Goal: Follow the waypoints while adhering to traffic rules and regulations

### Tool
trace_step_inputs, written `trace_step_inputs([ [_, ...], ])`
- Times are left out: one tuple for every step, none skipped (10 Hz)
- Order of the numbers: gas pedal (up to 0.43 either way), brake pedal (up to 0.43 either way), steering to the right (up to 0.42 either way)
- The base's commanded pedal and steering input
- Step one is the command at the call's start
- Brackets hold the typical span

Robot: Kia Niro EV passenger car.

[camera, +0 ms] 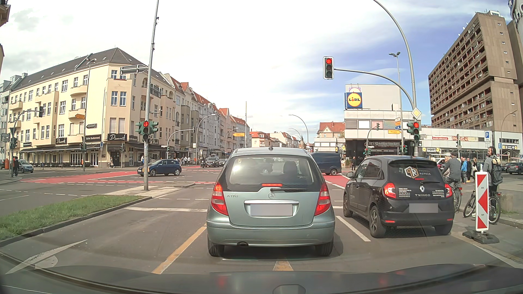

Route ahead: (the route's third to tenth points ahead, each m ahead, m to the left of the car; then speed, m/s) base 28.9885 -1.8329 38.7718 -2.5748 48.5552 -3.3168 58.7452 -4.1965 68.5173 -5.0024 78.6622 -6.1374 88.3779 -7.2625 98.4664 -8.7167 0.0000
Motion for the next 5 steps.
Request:
trace_step_inputs([
  [0.0,0.396,-0.002],
  [0.0,0.396,-0.002],
  [0.0,0.396,-0.002],
  [0.0,0.396,-0.003],
  [0.0,0.396,-0.003],
])
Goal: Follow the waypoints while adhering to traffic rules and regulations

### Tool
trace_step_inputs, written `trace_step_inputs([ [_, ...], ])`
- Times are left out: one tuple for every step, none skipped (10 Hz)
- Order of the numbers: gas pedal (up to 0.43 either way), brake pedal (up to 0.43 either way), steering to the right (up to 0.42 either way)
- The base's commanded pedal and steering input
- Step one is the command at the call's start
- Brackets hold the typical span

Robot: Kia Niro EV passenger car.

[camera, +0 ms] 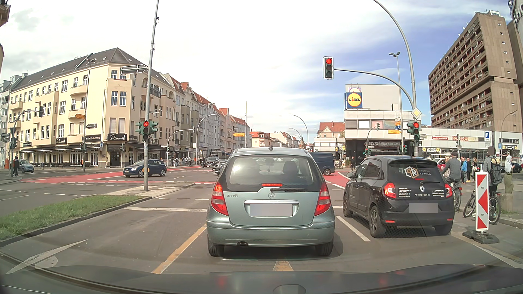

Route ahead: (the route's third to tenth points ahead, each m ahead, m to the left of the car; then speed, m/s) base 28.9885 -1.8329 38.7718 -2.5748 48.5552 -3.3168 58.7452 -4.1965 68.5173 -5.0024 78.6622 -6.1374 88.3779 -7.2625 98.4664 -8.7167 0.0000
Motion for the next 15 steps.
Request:
trace_step_inputs([
  [0.0,0.396,-0.003],
  [0.0,0.396,-0.002],
  [0.0,0.396,-0.003],
  [0.0,0.396,-0.002],
  [0.0,0.396,-0.002],
  [0.0,0.396,-0.002],
  [0.0,0.396,-0.002],
  [0.0,0.396,-0.003],
  [0.0,0.396,-0.002],
  [0.0,0.396,-0.003],
  [0.0,0.396,-0.002],
  [0.0,0.402,-0.003],
  [0.0,0.396,-0.002],
  [0.0,0.396,-0.002],
  [0.0,0.396,-0.002],
])
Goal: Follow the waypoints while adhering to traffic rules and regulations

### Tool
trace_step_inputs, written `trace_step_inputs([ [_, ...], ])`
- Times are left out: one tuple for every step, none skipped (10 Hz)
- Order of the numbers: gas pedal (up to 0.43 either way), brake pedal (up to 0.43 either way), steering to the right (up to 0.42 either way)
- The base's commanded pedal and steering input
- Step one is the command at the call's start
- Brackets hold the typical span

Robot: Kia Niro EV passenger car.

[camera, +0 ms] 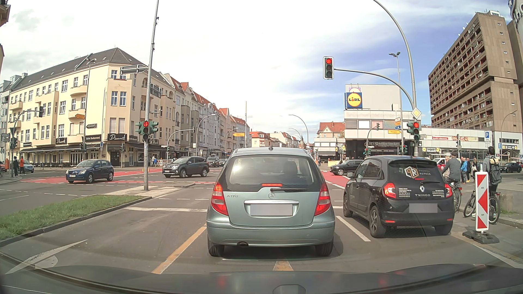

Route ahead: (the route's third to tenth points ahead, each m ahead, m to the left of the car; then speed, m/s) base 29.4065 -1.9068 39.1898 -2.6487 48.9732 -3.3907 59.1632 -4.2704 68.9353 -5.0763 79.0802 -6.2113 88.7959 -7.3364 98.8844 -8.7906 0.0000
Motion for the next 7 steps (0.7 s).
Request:
trace_step_inputs([
  [0.0,0.396,-0.002],
  [0.0,0.396,-0.002],
  [0.0,0.396,-0.002],
  [0.0,0.396,-0.003],
  [0.0,0.396,-0.003],
  [0.0,0.396,-0.002],
  [0.0,0.396,-0.003],
])
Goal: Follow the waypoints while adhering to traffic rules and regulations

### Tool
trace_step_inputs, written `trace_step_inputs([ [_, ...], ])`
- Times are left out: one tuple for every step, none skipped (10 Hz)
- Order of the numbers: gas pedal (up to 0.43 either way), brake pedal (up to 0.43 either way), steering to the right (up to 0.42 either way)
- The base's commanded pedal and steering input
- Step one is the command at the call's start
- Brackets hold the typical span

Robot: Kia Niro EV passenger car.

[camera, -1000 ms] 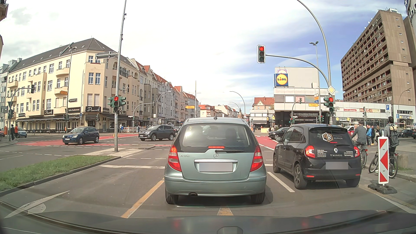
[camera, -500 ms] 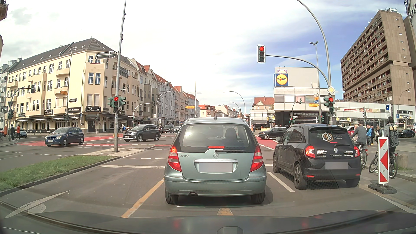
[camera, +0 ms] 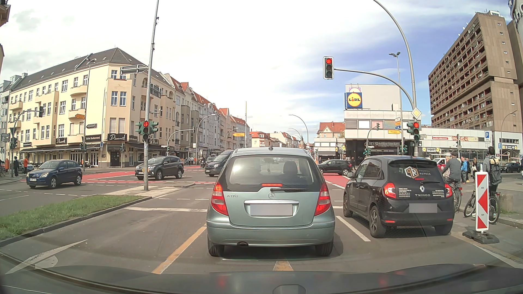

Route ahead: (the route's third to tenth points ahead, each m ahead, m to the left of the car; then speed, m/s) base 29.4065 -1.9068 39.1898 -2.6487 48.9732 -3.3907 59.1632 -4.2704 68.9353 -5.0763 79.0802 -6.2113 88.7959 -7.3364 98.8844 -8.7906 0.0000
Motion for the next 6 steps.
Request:
trace_step_inputs([
  [0.0,0.396,-0.002],
  [0.0,0.396,-0.002],
  [0.0,0.396,-0.002],
  [0.0,0.396,-0.002],
  [0.0,0.396,-0.003],
  [0.0,0.396,-0.002],
])
